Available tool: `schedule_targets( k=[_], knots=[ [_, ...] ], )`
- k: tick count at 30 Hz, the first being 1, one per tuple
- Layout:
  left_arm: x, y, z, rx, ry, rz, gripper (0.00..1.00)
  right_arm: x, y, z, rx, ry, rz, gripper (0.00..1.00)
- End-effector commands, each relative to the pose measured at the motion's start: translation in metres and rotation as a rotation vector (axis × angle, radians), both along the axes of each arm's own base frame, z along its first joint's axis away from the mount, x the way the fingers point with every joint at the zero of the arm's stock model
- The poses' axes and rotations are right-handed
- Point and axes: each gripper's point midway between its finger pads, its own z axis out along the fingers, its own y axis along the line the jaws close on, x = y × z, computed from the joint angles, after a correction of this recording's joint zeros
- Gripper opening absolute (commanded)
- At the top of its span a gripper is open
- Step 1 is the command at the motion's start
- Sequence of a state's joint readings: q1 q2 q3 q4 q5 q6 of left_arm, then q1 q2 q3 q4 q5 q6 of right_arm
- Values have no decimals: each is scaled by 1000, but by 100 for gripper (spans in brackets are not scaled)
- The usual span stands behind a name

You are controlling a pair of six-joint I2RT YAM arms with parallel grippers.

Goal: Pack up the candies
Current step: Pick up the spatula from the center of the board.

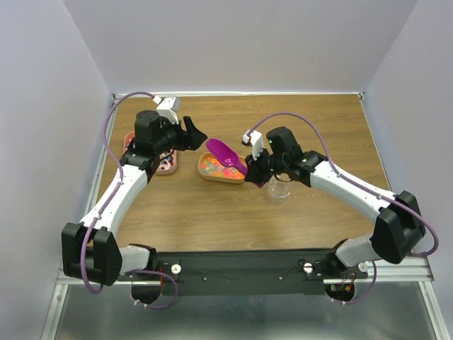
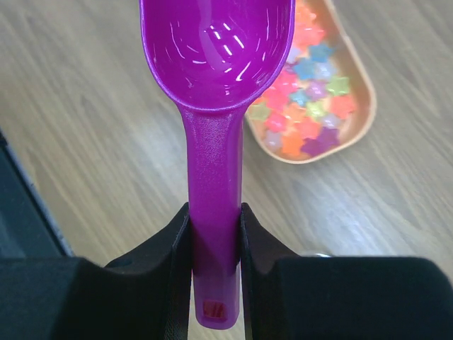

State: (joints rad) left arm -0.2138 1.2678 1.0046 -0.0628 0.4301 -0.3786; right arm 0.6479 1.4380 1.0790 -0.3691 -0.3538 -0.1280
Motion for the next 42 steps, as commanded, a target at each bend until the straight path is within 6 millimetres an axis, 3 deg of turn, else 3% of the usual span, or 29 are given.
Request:
schedule_targets(
  k=[1,6,13,19,23,24,27,30,31,34,37,42],
  knots=[
    [-23,-6,-16,-34,87,-43,74,-17,8,-10,-30,22,55,1],
    [-28,-8,-38,-19,166,-47,67,-18,12,-10,-40,7,71,1],
    [-36,-28,-48,-35,212,-113,51,-21,15,-8,-43,-6,91,1],
    [-40,-35,-64,-41,271,-133,45,-22,17,-7,-44,-18,103,1],
    [-43,-40,-66,-67,289,-159,26,-21,15,-7,-55,-30,99,1],
    [-44,-40,-66,-70,295,-158,16,-21,14,-8,-56,-34,100,1],
    [-45,-43,-69,-86,308,-166,0,-21,14,-7,-55,-40,101,1],
    [-50,-48,-73,-136,342,-186,0,-19,10,-6,-62,-63,85,16],
    [-53,-48,-79,-153,367,-185,0,-21,7,-9,-68,-66,84,29],
    [-56,-48,-81,-238,408,-182,0,-19,6,4,-28,-124,69,51],
    [-59,-48,-80,-318,440,-175,0,-21,3,16,16,-182,55,63],
    [-59,-45,-65,-422,439,-155,0,-24,4,31,79,-242,61,69]
  ],
)
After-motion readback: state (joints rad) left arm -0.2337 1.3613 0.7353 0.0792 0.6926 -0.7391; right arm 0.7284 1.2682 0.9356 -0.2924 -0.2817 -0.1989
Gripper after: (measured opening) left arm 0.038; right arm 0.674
